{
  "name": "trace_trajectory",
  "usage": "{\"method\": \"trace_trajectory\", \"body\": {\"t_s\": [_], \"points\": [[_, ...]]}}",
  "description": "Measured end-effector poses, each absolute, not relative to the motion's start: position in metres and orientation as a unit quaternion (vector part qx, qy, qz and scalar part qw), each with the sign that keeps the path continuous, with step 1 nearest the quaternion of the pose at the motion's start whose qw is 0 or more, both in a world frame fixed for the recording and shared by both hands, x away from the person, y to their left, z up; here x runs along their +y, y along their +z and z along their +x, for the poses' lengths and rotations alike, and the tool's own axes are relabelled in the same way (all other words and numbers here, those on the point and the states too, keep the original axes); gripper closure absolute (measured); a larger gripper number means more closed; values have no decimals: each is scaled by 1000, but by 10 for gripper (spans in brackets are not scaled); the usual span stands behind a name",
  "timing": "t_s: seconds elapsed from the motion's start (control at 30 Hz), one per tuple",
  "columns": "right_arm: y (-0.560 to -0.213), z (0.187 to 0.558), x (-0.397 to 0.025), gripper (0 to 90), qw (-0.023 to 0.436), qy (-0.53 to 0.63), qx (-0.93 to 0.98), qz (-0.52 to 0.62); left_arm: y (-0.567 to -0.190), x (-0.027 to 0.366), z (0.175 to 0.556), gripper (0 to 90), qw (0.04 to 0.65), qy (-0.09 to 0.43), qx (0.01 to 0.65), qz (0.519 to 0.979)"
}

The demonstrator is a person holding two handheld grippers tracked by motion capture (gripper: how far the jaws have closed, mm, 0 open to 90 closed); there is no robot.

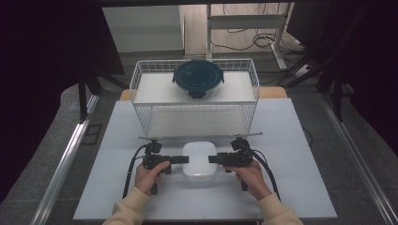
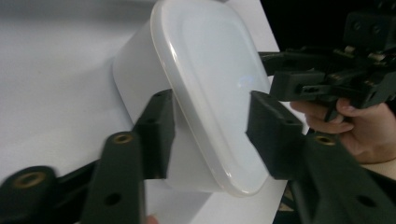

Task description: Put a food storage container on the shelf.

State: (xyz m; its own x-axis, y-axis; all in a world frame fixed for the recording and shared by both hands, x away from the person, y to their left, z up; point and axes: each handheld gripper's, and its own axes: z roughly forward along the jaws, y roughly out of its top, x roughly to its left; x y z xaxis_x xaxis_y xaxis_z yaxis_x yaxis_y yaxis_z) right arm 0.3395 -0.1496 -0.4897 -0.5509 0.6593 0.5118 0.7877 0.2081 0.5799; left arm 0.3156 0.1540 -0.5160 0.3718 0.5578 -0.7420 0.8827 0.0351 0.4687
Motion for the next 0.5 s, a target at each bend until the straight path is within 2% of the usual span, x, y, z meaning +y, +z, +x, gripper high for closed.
{"method": "trace_trajectory", "body": {"t_s": [0.13,0.27,0.33,0.5], "points": [[-490,340,-151,552,78,-417,-773,-472,-517,154,316,589,476,-170,541,672],[-492,341,-159,639,118,-434,-744,-494,-513,155,312,630,474,-156,546,673],[-491,341,-161,662,130,-440,-739,-493,-511,156,310,665,475,-154,546,673],[-486,338,-164,710,124,-443,-741,-488,-504,155,304,721,481,-142,542,675]]}}
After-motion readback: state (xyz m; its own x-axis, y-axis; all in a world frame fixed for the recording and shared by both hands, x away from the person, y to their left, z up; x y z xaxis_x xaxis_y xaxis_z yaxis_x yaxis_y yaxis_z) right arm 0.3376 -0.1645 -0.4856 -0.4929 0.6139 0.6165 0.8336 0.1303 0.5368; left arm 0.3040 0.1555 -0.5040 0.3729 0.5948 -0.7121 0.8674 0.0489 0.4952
